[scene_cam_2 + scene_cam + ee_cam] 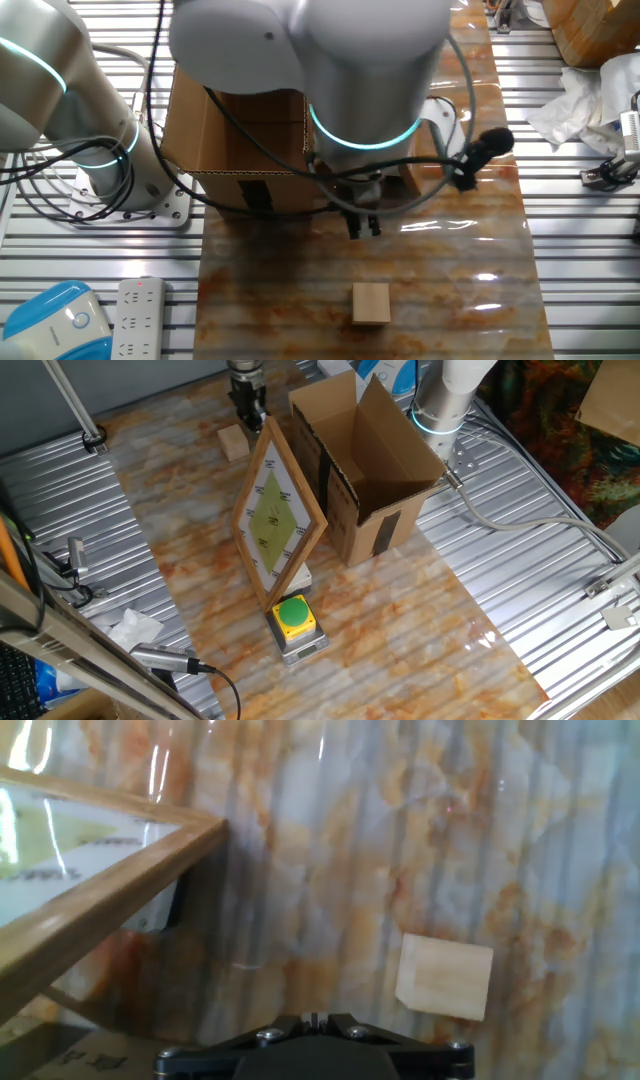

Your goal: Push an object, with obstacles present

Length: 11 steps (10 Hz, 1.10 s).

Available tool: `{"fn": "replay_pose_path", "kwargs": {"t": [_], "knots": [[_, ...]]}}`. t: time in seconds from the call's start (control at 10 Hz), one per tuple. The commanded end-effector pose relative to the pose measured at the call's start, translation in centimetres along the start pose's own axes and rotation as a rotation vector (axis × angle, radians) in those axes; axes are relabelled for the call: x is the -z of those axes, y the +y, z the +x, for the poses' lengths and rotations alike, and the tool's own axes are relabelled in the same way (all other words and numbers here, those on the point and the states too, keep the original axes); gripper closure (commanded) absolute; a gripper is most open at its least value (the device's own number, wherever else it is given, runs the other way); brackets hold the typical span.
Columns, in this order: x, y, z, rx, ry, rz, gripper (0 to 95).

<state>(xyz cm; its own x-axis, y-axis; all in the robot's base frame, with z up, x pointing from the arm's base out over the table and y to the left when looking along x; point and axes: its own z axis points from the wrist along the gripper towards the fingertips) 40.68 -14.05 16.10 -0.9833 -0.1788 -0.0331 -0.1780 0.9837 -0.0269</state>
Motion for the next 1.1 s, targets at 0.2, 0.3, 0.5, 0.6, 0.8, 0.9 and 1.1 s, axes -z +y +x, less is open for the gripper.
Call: {"fn": "replay_pose_path", "kwargs": {"t": [0.2,0.3,0.5,0.6,0.8,0.9,1.1], "knots": [[-0.5,0.6,1.0,-0.017,0.001,0.006,95.0],[-0.6,0.8,1.3,-0.022,0.000,0.007,95.0],[-0.7,0.9,1.3,-0.015,-0.003,0.010,95.0],[-0.7,0.9,1.3,-0.013,-0.004,0.010,95.0],[-0.7,0.9,1.3,-0.006,-0.006,0.012,95.0],[-0.7,0.9,1.3,0.009,-0.011,0.013,95.0],[-0.7,0.9,1.3,0.034,-0.006,0.005,95.0]]}}
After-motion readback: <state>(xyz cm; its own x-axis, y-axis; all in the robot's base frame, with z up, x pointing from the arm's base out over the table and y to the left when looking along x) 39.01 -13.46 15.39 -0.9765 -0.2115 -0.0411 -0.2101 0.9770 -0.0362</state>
